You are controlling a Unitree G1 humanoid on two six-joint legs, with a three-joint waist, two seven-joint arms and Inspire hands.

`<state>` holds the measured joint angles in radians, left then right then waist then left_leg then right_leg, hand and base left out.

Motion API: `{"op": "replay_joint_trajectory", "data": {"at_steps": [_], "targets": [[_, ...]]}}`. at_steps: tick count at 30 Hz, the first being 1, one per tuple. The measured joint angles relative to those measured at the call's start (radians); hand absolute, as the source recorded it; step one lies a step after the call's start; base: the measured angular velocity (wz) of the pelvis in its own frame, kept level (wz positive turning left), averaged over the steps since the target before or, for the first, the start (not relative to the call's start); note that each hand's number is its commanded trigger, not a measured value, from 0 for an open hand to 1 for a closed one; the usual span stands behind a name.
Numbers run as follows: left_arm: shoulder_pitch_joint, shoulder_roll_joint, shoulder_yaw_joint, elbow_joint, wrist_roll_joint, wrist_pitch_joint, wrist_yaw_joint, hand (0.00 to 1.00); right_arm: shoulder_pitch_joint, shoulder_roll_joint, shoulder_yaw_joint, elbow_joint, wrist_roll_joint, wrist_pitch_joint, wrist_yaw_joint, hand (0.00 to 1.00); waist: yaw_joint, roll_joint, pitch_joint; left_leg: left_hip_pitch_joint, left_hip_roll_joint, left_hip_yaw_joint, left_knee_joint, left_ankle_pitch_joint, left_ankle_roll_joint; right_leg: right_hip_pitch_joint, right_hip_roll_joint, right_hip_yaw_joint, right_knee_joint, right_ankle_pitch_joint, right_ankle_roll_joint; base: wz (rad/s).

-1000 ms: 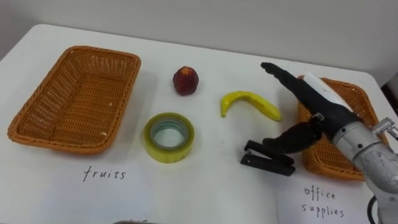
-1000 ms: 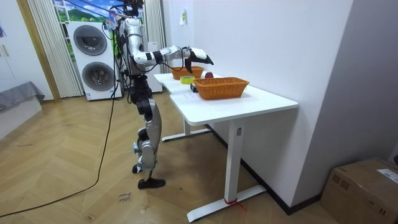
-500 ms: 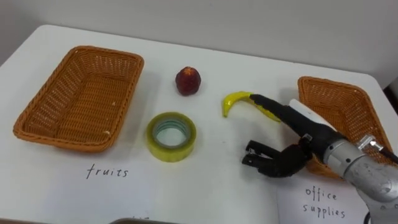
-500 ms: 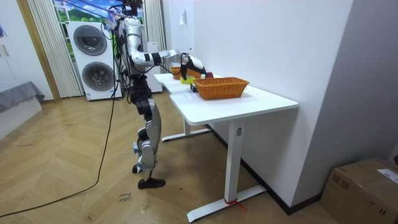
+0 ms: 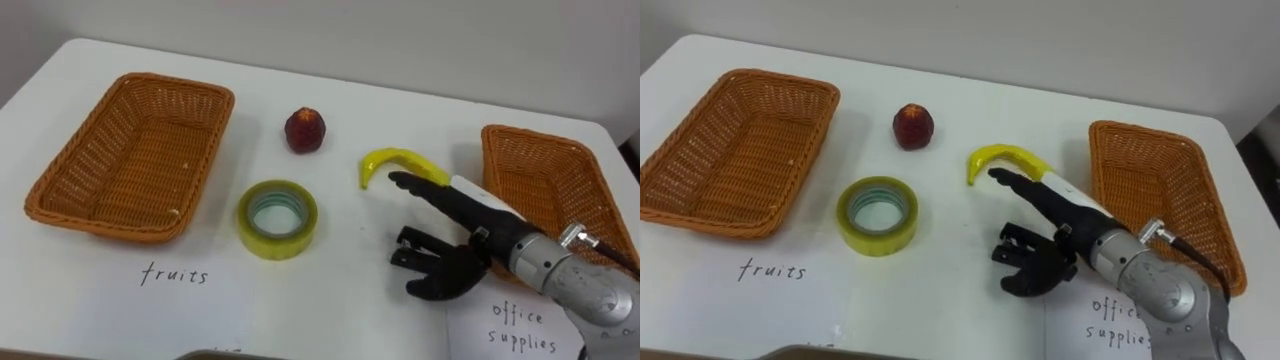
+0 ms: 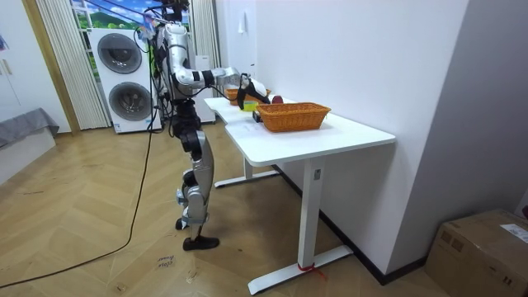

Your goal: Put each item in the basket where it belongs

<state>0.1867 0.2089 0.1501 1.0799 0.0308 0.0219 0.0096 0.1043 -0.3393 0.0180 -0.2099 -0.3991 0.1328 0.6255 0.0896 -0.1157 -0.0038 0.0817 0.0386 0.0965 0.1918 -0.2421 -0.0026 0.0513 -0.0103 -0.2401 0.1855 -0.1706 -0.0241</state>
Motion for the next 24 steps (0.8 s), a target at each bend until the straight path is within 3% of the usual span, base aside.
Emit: {"op": "replay_joint_trajectory", "data": {"at_steps": [9, 15, 19, 24], "targets": [[-0.001, 0.002, -0.016, 0.000, 0.000, 0.000, 0.006, 0.00, 0.000, 0.000, 0.002, 0.017, -0.008, 0.000, 0.002, 0.00, 0.000, 0.004, 0.0025, 0.002, 0.000, -0.002, -0.006, 0.000, 0.000, 0.002, 0.001, 0.000, 0.002, 0.000, 0.000, 0.00], [0.000, 0.005, -0.024, 0.000, 0.000, 0.003, 0.009, 0.00, 0.000, 0.000, 0.002, 0.058, -0.094, 0.001, 0.019, 0.00, -0.002, 0.008, 0.0058, 0.003, 0.001, -0.004, -0.008, 0.000, 0.000, 0.003, 0.008, 0.000, 0.002, 0.001, 0.000, 0.00], [-0.011, 0.004, -0.034, 0.000, 0.002, 0.025, 0.009, 0.00, -0.001, 0.000, 0.009, 0.096, -0.156, 0.036, 0.019, 0.00, 0.001, 0.007, 0.0058, 0.003, 0.001, -0.004, -0.006, 0.000, 0.000, 0.003, 0.007, 0.000, 0.001, 0.001, 0.000, 0.00], [-0.023, 0.004, -0.035, 0.000, 0.002, 0.043, 0.009, 0.00, -0.002, 0.000, 0.010, 0.098, -0.163, 0.043, 0.018, 0.00, 0.002, 0.007, 0.0060, 0.003, 0.001, -0.004, -0.009, 0.000, 0.000, 0.003, 0.007, 0.000, 0.001, 0.001, 0.000, 0.00]]}}
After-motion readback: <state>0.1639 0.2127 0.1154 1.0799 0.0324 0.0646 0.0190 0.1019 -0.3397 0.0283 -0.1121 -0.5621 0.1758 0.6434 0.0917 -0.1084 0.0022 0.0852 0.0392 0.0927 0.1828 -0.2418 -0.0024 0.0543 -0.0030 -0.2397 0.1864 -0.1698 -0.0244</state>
